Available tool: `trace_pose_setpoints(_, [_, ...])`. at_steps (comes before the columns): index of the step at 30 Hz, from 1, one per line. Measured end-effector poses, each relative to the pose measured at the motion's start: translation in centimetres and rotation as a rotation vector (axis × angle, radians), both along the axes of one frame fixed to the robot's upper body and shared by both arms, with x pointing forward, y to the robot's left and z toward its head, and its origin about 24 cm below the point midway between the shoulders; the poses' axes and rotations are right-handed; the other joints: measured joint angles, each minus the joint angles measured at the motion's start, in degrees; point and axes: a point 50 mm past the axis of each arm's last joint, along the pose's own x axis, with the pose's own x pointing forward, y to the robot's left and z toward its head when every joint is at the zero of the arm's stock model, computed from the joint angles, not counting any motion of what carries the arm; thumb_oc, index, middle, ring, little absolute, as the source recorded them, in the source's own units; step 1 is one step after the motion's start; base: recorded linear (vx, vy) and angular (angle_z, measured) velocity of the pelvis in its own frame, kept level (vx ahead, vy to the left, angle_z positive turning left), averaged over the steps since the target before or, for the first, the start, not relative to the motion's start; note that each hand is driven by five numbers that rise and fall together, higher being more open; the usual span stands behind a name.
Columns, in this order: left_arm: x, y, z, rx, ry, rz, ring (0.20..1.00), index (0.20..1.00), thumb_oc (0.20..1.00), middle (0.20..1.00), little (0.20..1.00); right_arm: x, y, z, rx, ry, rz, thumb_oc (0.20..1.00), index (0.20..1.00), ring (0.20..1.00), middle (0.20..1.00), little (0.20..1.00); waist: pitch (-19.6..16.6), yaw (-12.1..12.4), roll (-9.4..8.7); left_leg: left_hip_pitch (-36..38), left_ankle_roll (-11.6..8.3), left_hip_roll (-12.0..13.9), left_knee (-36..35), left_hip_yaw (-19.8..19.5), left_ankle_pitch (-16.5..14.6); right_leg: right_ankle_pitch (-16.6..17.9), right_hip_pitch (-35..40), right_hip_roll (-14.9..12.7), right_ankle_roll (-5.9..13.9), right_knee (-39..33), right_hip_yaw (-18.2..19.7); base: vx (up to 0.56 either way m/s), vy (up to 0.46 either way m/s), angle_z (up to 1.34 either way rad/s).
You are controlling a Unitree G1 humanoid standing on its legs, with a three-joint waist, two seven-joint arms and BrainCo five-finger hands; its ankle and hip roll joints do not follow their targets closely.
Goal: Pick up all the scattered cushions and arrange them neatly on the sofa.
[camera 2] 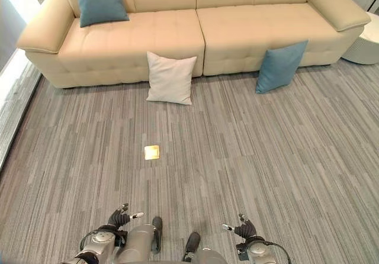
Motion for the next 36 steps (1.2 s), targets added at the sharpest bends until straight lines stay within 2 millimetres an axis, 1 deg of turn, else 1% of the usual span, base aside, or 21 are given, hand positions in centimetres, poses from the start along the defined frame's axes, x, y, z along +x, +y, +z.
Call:
trace_pose_setpoints(3, [0.2, 0.6, 0.2, 0.013, -0.005, 0.012, 1.0, 1.0, 1.0, 1.0, 1.0, 0.9, 0.2, 0.2, 0.003, -0.015, 0.007, 1.0, 1.0, 1.0, 1.0, 1.0, -0.3, 2.2, -1.05, 2.5, 2.13, -2.7, -1.7, -5.0, 0.5, -1.4, 3.0, 1.2, 1.52, 0.3, 2.8, 0.31, 0.194, -0.59])
trace_pose_setpoints(5, [-0.7, 0.6, -0.2, 0.009, 0.019, 0.015, 1.0, 1.0, 1.0, 1.0, 1.0, -0.5, -0.1, -0.2, -0.002, 0.026, -0.001, 1.0, 1.0, 1.0, 1.0, 1.0, -2.0, 2.0, -0.72, 7.4, 6.16, -5.9, -3.2, -4.3, -0.5, -3.5, 4.0, 0.7, 4.05, 4.0, 3.1, 0.32, 0.286, -0.41])
trace_pose_setpoints(6, [-1.3, 0.4, -0.5, 0.005, 0.042, 0.016, 1.0, 1.0, 1.0, 1.0, 1.0, -0.7, -0.6, -0.2, -0.014, 0.035, -0.007, 1.0, 1.0, 1.0, 1.0, 1.0, -1.9, 2.3, 2.08, 10.7, 12.0, -4.5, -5.2, -4.2, -3.2, -6.0, 0.9, 0.9, 6.78, 14.7, 2.6, 0.2, 0.18, -0.61])
trace_pose_setpoints(8, [-2.5, 1.6, -0.8, 0.038, 0.079, 0.014, 1.0, 1.0, 1.0, 1.0, 1.0, -0.7, 0.3, -0.3, 0.016, 0.016, 0.012, 1.0, 1.0, 1.0, 1.0, 1.0, -2.8, 1.2, 3.11, 13.8, 13.35, -4.4, -6.4, -4.5, -4.2, -7.4, -11.4, -4.9, 9.87, 41.8, 1.8, 0.15, 0.14, -0.19])
trace_pose_setpoints(10, [-2.4, 2.7, -0.4, 0.071, 0.073, 0.011, 1.0, 1.0, 1.0, 1.0, 1.0, -0.9, 0.9, -0.4, 0.023, 0.027, 0.042, 1.0, 1.0, 1.0, 1.0, 1.0, -3.7, 0.0, 0.37, 15.2, 14.38, -7.5, -6.5, -5.5, -5.0, -7.4, -16.8, -11.5, 12.1, 49.7, 2.7, 0.23, 0.092, 0.6])
trace_pose_setpoints(11, [-1.6, 2.6, -0.1, 0.076, 0.049, -0.011, 1.0, 1.0, 1.0, 1.0, 1.0, -0.6, 0.9, -0.3, 0.023, 0.018, 0.047, 1.0, 1.0, 1.0, 1.0, 1.0, -3.6, 0.8, 0.64, 17.5, 14.4, -8.3, -7.5, -6.6, -6.4, -7.7, -18.9, -13.4, 11.53, 47.0, 3.0, 0.48, 0.018, 0.53])
trace_pose_setpoints(13, [-2.0, 2.8, -0.2, 0.079, 0.058, -0.001, 1.0, 1.0, 1.0, 1.0, 1.0, 1.3, 1.4, 0.5, 0.037, -0.049, 0.067, 1.0, 1.0, 1.0, 1.0, 1.0, -3.2, 1.0, 1.67, 20.2, 12.08, -8.3, -8.0, -8.2, -7.9, -7.5, -19.9, -11.8, 10.69, 34.2, 4.0, 0.45, -0.095, 0.31])
trace_pose_setpoints(14, [-2.1, 2.8, -0.3, 0.076, 0.06, 0.004, 1.0, 1.0, 1.0, 1.0, 1.0, 1.8, 1.5, 0.7, 0.037, -0.066, 0.071, 1.0, 1.0, 1.0, 1.0, 1.0, -3.0, 0.8, 2.0, 20.8, 11.44, -8.1, -8.1, -9.4, -8.8, -6.0, -20.0, -10.3, 9.61, 26.9, 4.6, 0.41, -0.118, 0.4])
trace_pose_setpoints(15, [-1.5, 2.9, -0.1, 0.076, 0.051, 0.017, 1.0, 1.0, 1.0, 1.0, 1.0, 2.6, 1.7, 1.1, 0.045, -0.095, 0.08, 1.0, 1.0, 1.0, 1.0, 1.0, -2.9, 0.4, 1.84, 21.2, 10.39, -8.3, -8.3, -10.9, -9.7, -1.1, -22.5, -8.6, 10.22, 16.2, 9.1, 0.4, -0.106, 0.56])
trace_pose_setpoints(16, [-1.2, 2.6, 0.0, 0.067, 0.044, 0.019, 1.0, 1.0, 1.0, 1.0, 1.0, 2.6, 1.9, 1.1, 0.05, -0.1, 0.083, 1.0, 1.0, 1.0, 1.0, 1.0, -2.9, 0.0, 1.77, 21.9, 10.11, -8.3, -8.5, -11.8, -10.0, 1.6, -22.4, -7.9, 10.32, 12.2, 10.6, 0.28, -0.071, 0.83])
trace_pose_setpoints(19, [-2.1, 2.6, -0.4, 0.066, 0.064, 0.018, 1.0, 1.0, 1.0, 1.0, 1.0, 0.6, 2.4, 0.1, 0.067, -0.03, 0.067, 1.0, 1.0, 1.0, 1.0, 1.0, -3.9, -0.7, -0.43, 26.7, 8.94, -9.3, -8.3, -13.8, -10.9, 7.6, -19.6, -7.8, 6.85, 12.7, 9.9, 0.32, -0.147, 0.75])
trace_pose_setpoints(20, [-2.7, 2.5, -0.6, 0.064, 0.076, 0.02, 1.0, 1.0, 1.0, 1.0, 1.0, 0.3, 2.4, -0.1, 0.07, -0.021, 0.065, 1.0, 1.0, 1.0, 1.0, 1.0, -4.3, -0.6, -0.92, 26.9, 8.13, -9.4, -8.0, -14.0, -11.4, 9.7, -19.0, -7.8, 4.3, 12.7, 10.6, 0.28, -0.254, 0.68])
trace_pose_setpoints(21, [-3.4, 1.5, -1.0, 0.037, 0.095, 0.015, 1.0, 1.0, 1.0, 1.0, 1.0, 0.1, 1.9, -0.1, 0.062, -0.011, 0.05, 1.0, 1.0, 1.0, 1.0, 1.0, -4.9, -0.1, 0.39, 25.1, 6.21, -6.2, -0.7, -15.5, -13.7, 7.2, -15.3, -5.8, 3.16, 10.9, 8.5, 0.19, -0.2, 0.55])
trace_pose_setpoints(23, [-4.0, 1.0, -1.3, 0.017, 0.108, 0.035, 1.0, 1.0, 1.0, 1.0, 1.0, 0.7, 1.8, 0.2, 0.065, -0.039, 0.037, 1.0, 1.0, 1.0, 1.0, 1.0, -5.0, 0.5, -0.04, 20.7, 5.12, -5.3, 8.1, -15.1, -14.1, 7.9, -12.6, -5.0, 1.56, 7.6, 6.8, 0.14, -0.205, 0.56])
trace_pose_setpoints(25, [-2.7, 1.6, -0.8, 0.037, 0.074, 0.028, 1.0, 1.0, 1.0, 1.0, 1.0, 0.3, 1.7, 0.2, 0.068, -0.043, 0.029, 1.0, 1.0, 1.0, 1.0, 1.0, -4.4, 0.7, -1.4, 11.8, 1.7, -4.8, 26.7, -12.8, -12.3, 7.5, -10.0, -5.0, -0.87, 5.4, 4.7, 0.15, -0.171, 0.51])
trace_pose_setpoints(26, [-2.3, 1.9, -0.6, 0.046, 0.061, 0.016, 1.0, 1.0, 1.0, 1.0, 1.0, 0.7, 1.7, 0.3, 0.066, -0.05, 0.036, 1.0, 1.0, 1.0, 1.0, 1.0, -3.9, 1.2, -1.99, 6.8, 0.8, -2.9, 35.2, -11.6, -11.7, 7.2, -8.7, -4.4, -1.54, 4.1, 4.2, 0.17, -0.124, 0.14])
trace_pose_setpoints(27, [-1.8, 2.1, -0.3, 0.053, 0.05, 0.017, 1.0, 1.0, 1.0, 1.0, 1.0, 0.7, 2.0, 0.2, 0.066, -0.047, 0.046, 1.0, 1.0, 1.0, 1.0, 1.0, -3.5, 1.5, -2.12, 4.8, 1.13, -1.8, 35.2, -10.4, -12.6, 6.2, -6.9, -3.9, -2.87, 2.7, 3.8, 0.17, -0.04, 0.14])
trace_pose_setpoints(29, [-1.5, 2.2, -0.2, 0.057, 0.043, 0.014, 1.0, 1.0, 1.0, 1.0, 1.0, 0.7, 2.0, 0.2, 0.068, -0.044, 0.046, 1.0, 1.0, 1.0, 1.0, 1.0, -2.4, 1.8, -2.55, 2.4, 1.27, -0.9, 31.1, -9.3, -12.6, 5.4, -5.0, -3.0, -2.88, 1.0, 3.3, 0.19, -0.031, 0.2])
trace_pose_setpoints(30, [-0.5, 2.4, 0.3, 0.062, 0.012, 0.004, 1.0, 1.0, 1.0, 1.0, 1.0, 1.0, 2.2, 0.3, 0.074, -0.052, 0.047, 1.0, 1.0, 1.0, 1.0, 1.0, -1.2, 1.7, -3.28, 1.2, 1.62, -0.4, 20.8, -6.6, -12.3, 4.4, -3.8, -3.0, -2.55, -0.1, 2.0, 0.26, 0.017, 0.29])
trace_pose_setpoints(34, [0.0, 2.4, 0.5, 0.068, 0.003, -0.006, 1.0, 1.0, 1.0, 1.0, 1.0, 0.3, 2.1, -0.1, 0.068, -0.015, 0.044, 1.0, 1.0, 1.0, 1.0, 1.0, -0.3, 0.8, -2.53, -0.2, 1.37, 0.2, -2.2, -2.0, -3.3, 0.9, -0.7, -1.1, -0.64, -0.1, -0.3, 0.27, 0.04, 0.3])
trace_pose_setpoints(36, [-0.3, 2.5, 0.4, 0.072, 0.014, -0.007, 1.0, 1.0, 1.0, 1.0, 1.0, -0.1, 1.9, -0.3, 0.063, -0.004, 0.039, 1.0, 1.0, 1.0, 1.0, 1.0, 0.0, 1.9, -1.88, -0.4, 1.85, 0.6, -4.9, -2.8, 0.1, 0.1, 1.6, 0.0, -0.24, 0.0, 0.2, 0.27, 0.114, -0.25])
